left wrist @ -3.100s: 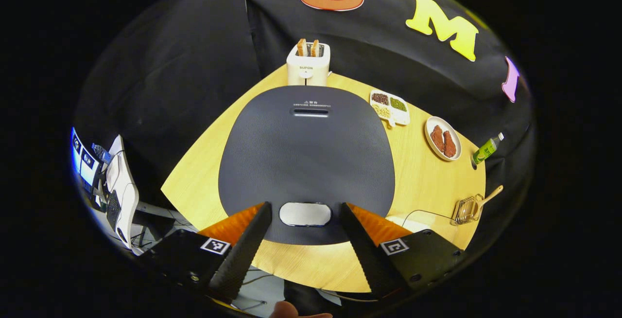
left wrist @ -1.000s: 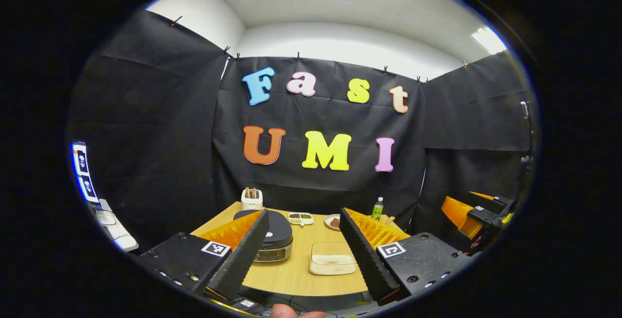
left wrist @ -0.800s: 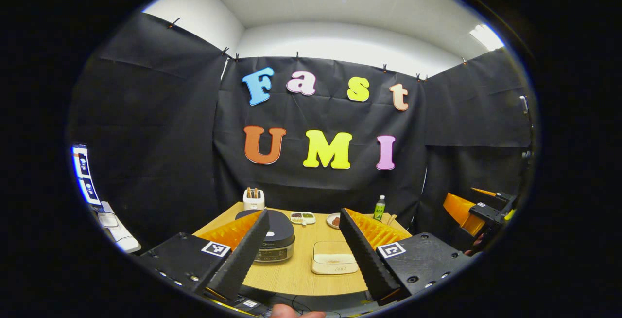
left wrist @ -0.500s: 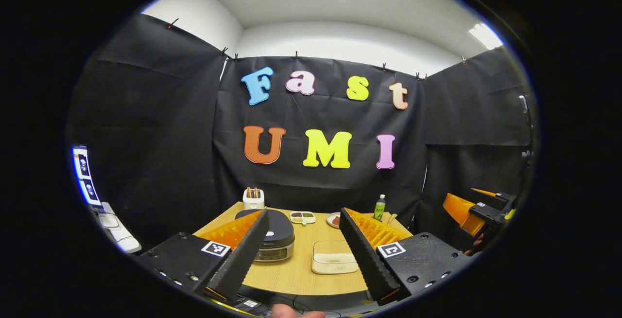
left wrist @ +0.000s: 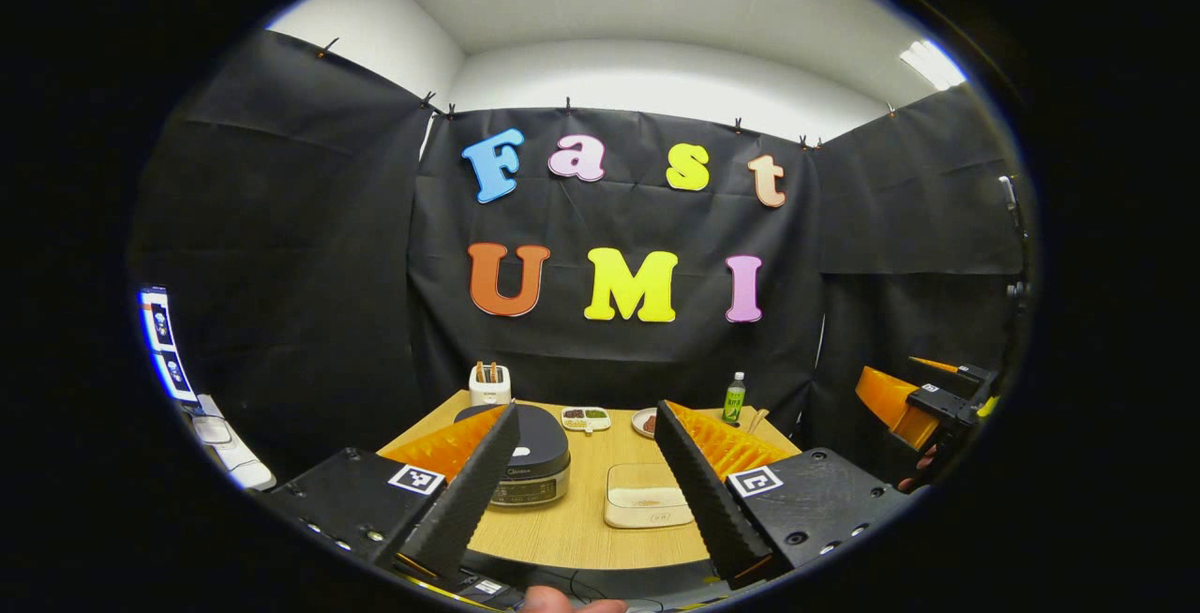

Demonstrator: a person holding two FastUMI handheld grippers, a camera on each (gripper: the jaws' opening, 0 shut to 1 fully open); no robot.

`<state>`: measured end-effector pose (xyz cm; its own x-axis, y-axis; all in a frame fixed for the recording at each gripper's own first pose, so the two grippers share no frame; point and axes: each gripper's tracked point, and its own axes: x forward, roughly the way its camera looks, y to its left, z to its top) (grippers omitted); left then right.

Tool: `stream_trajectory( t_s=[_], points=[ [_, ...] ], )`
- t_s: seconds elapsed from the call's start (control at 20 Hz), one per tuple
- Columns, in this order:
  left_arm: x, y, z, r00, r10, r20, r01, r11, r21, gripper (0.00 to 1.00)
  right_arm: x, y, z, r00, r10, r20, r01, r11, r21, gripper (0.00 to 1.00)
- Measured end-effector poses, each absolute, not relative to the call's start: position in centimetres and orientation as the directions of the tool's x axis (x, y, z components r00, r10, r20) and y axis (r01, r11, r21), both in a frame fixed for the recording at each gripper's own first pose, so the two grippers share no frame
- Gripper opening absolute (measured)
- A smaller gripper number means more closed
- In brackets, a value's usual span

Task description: Close the left gripper, press the button to open the rice cooker; take a wooden spoon from the chopstick holder with the right hand, scoop a spoonful of rice and pour it into the rice cooker, then put the wooden spoon back into the chopstick holder.

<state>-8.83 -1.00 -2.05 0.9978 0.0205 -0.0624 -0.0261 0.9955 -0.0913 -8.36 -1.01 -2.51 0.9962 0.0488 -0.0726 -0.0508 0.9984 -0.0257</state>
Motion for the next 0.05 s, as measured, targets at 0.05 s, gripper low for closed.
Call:
stream_trajectory(
  t_s=[0.05],
  points=[
    [-8.93, -1.01, -2.03, 0.998, 0.020, -0.061, -0.026, 0.996, -0.090, 0.95, -8.42, -1.07, -2.51, 0.996, 0.048, -0.074, -0.050, 0.998, -0.028, 0.99]
  ],
)
